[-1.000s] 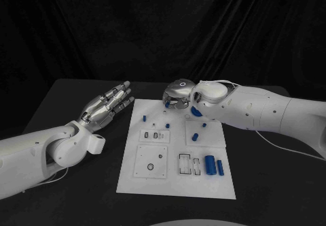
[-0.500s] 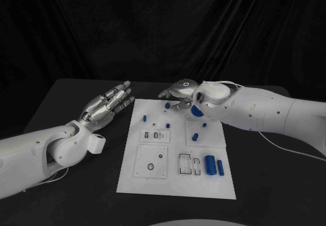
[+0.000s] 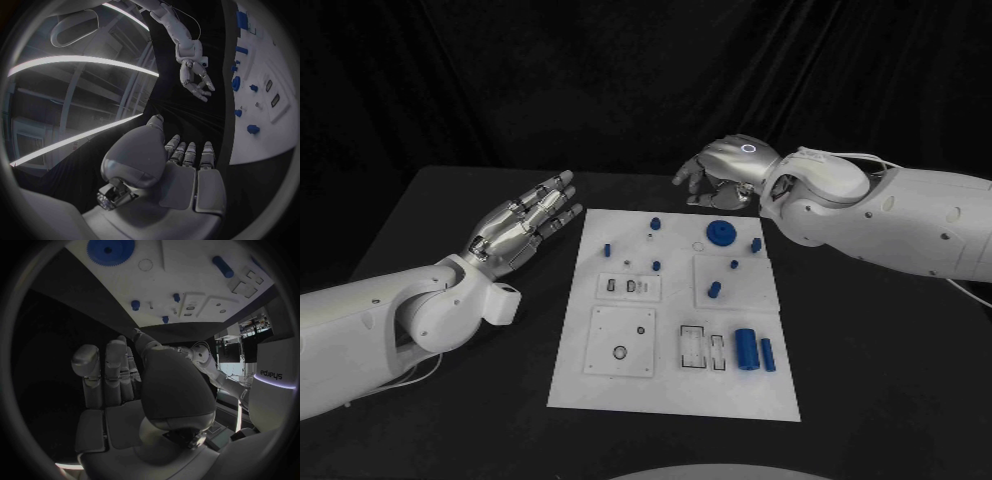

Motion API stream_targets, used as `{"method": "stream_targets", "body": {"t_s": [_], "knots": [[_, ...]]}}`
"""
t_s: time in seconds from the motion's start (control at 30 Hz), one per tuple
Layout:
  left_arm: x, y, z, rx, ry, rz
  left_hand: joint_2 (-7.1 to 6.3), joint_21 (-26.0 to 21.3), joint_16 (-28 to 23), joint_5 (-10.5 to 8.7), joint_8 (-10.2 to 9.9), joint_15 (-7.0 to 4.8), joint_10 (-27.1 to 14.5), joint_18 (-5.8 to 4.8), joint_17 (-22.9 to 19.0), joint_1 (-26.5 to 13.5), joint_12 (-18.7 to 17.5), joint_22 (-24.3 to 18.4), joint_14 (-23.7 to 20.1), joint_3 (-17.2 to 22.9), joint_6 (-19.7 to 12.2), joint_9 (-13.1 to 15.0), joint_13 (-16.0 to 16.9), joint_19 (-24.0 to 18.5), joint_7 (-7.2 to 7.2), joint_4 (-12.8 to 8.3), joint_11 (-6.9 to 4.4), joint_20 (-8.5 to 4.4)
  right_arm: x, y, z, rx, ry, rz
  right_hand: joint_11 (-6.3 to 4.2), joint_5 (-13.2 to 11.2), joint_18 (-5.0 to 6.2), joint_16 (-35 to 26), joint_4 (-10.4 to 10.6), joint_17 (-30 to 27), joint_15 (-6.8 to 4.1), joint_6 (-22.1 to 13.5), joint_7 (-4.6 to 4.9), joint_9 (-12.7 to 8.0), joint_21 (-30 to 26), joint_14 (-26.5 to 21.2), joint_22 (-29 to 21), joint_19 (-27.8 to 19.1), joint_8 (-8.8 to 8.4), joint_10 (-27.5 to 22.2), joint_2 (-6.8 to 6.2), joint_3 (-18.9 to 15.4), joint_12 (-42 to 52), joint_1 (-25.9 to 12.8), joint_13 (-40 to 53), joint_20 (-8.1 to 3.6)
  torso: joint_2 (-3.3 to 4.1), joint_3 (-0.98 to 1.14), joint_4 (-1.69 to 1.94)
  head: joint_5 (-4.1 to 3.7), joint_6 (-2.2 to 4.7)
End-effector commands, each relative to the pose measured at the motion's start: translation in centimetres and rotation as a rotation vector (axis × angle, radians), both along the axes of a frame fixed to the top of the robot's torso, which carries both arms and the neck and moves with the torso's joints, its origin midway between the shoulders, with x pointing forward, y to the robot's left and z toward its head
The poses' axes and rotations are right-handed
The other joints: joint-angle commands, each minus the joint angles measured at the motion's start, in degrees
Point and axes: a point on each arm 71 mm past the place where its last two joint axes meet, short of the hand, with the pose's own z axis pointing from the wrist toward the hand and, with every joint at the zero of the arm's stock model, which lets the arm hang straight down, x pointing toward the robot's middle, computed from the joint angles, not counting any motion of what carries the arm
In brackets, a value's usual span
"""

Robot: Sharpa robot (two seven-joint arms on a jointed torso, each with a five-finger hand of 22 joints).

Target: Assemble the parts on the task board

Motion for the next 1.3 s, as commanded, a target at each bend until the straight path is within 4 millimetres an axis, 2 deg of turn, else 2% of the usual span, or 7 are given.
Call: {"method": "stream_targets", "body": {"t_s": [0.03,0.07,0.13,0.2,0.27,0.7,1.3], "knots": [[-0.1,-0.1,0.2,-0.021,-0.017,-0.004,0.15,-0.20,-0.21,0.22,0.41,0.25,-0.06,1.05,-0.05,0.59,-0.35,-0.09,-0.02,0.48,0.14,0.04,-0.04,-0.04,-0.05,-0.01,0.16,0.28,-0.4,-0.8,0.1,0.009,0.030,-0.051,0.00,0.55,1.62,-6.50,0.99,-7.62,-1.31,2.03,-0.01,-0.51,-6.12,-2.98,-4.70,-3.89,-0.27,-7.89,0.93,-1.14,20.36,-0.99,16.51,-1.17,0.00,0.01,-0.07,-0.16,0.03],[-0.1,-0.1,0.2,-0.021,-0.017,-0.004,0.15,-0.20,-0.21,0.22,0.41,0.25,-0.06,1.05,-0.05,0.59,-0.35,-0.09,-0.02,0.48,0.14,0.04,-0.04,-0.04,-0.05,-0.01,0.16,0.28,-0.5,-1.2,-0.1,0.003,0.041,-0.061,-1.21,-0.18,1.68,-5.83,-0.08,-6.47,-0.45,2.02,-0.41,-0.58,-6.68,-2.63,-5.21,-4.02,-0.39,-4.07,-0.20,-1.54,26.38,-0.08,21.16,-1.04,0.00,0.00,-0.09,-0.16,0.02],[-0.1,-0.1,0.2,-0.021,-0.016,-0.006,0.14,-0.20,-0.21,0.27,0.41,0.27,-0.05,1.06,-0.05,0.63,-0.35,-0.09,-0.02,0.53,0.11,0.04,-0.04,-0.04,-0.06,-0.01,0.15,0.29,-0.6,-2.0,-0.5,-0.012,0.069,-0.088,-1.74,-0.41,0.11,12.21,0.42,21.95,-0.72,3.00,-0.62,-0.60,-0.05,5.93,1.68,1.02,-0.39,10.13,-0.30,-2.48,56.60,-0.96,57.33,-0.83,0.01,-0.03,0.01,-0.24,0.04],[-0.1,-0.1,0.2,-0.021,-0.015,-0.008,0.14,-0.20,-0.21,0.33,0.41,0.33,-0.05,1.06,-0.05,0.68,-0.35,-0.09,-0.02,0.62,0.09,0.04,-0.04,-0.04,-0.07,-0.02,0.15,0.31,-0.7,-2.7,-1.1,-0.026,0.097,-0.121,-2.14,-0.63,-1.19,24.54,2.41,43.98,-0.75,3.66,-1.06,-0.36,6.61,11.00,8.92,4.89,-0.63,21.81,-0.08,-3.60,69.09,-3.55,77.36,-1.02,0.03,-0.11,0.08,-0.31,0.33],[-0.1,-0.1,0.2,-0.022,-0.014,-0.010,0.14,-0.20,-0.21,0.33,0.41,0.33,-0.05,1.06,-0.05,0.68,-0.35,-0.09,-0.02,0.62,0.09,0.04,-0.04,-0.04,-0.07,-0.02,0.15,0.31,-0.6,-3.7,-1.8,-0.045,0.130,-0.166,-2.41,-0.61,-1.97,29.65,4.26,54.34,-0.66,3.72,-1.36,0.04,10.37,14.38,13.06,6.65,-0.85,25.34,-0.18,-5.28,70.72,-6.64,81.13,-0.95,0.08,-0.15,0.11,-0.41,0.58],[-0.1,-0.3,0.2,-0.028,-0.016,-0.016,0.10,-0.20,-0.21,0.50,0.52,0.70,0.09,1.03,-0.05,0.93,-0.30,-0.09,-0.02,1.00,0.27,0.07,0.02,-0.04,-0.18,-0.02,0.10,0.48,-0.4,-6.0,-4.9,-0.085,0.210,-0.263,-2.87,-0.65,-2.75,30.22,5.27,55.59,-1.40,2.17,-1.91,0.26,13.86,14.89,17.32,8.57,-2.15,25.34,-0.17,-6.51,70.72,-7.99,81.13,-1.52,0.22,0.26,0.11,-0.31,0.14],[-0.1,-0.3,0.2,-0.026,-0.012,-0.018,0.05,-0.20,-0.21,0.56,0.50,0.74,0.12,1.02,-0.05,1.00,-0.28,-0.09,-0.02,1.07,0.15,0.05,0.03,-0.04,-0.18,-0.05,0.13,0.52,0.1,-6.6,-6.5,-0.092,0.226,-0.298,-3.37,1.29,-2.76,30.22,5.08,55.59,-2.09,-0.83,-2.41,-1.01,13.93,14.89,17.87,8.83,-4.11,25.34,-0.04,-6.38,70.72,-7.53,81.13,-2.23,0.03,0.00,0.37,-0.02,-0.20]]}}
